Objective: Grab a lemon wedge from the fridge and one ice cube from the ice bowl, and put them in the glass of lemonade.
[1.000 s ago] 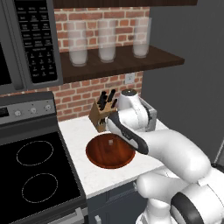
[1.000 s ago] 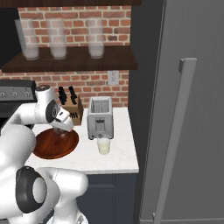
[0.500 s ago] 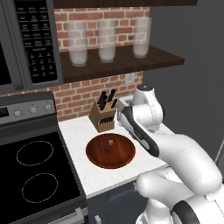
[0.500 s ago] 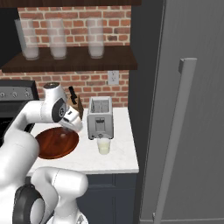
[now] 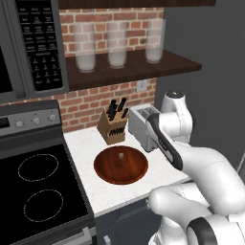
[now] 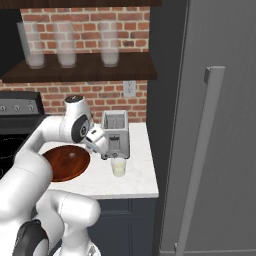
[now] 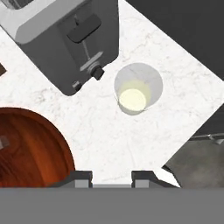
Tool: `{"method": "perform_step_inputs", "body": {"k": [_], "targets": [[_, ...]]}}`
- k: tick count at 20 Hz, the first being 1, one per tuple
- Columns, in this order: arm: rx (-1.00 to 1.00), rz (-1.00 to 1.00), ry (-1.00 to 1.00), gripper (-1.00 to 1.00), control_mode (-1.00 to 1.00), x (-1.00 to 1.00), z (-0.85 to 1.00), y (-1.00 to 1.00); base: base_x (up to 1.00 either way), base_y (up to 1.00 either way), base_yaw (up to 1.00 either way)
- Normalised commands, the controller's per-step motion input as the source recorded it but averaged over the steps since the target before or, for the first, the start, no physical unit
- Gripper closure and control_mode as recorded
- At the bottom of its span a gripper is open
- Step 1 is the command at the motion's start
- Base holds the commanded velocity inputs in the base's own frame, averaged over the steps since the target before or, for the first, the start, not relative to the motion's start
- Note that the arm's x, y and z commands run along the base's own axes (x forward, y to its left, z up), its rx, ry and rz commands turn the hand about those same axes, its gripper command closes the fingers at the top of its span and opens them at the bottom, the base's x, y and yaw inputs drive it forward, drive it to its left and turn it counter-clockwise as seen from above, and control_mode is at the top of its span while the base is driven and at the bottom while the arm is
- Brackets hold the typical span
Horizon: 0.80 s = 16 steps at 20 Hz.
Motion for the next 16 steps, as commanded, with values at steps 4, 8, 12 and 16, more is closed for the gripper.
{"method": "perform_step_inputs", "body": {"k": [4,8,12,16], "targets": [[0.00,-0.13,0.00,1.00,-1.00,0.00,0.00,-0.58,0.00,0.00,0.00],[0.00,-0.10,0.00,1.00,-1.00,0.00,0.00,-0.62,0.00,0.00,0.00],[0.00,-0.09,0.00,1.00,-1.00,0.00,0.00,-0.43,0.00,0.00,0.00],[0.00,-0.07,0.00,1.00,-1.00,0.18,-0.03,-0.11,0.00,0.00,0.00]]}}
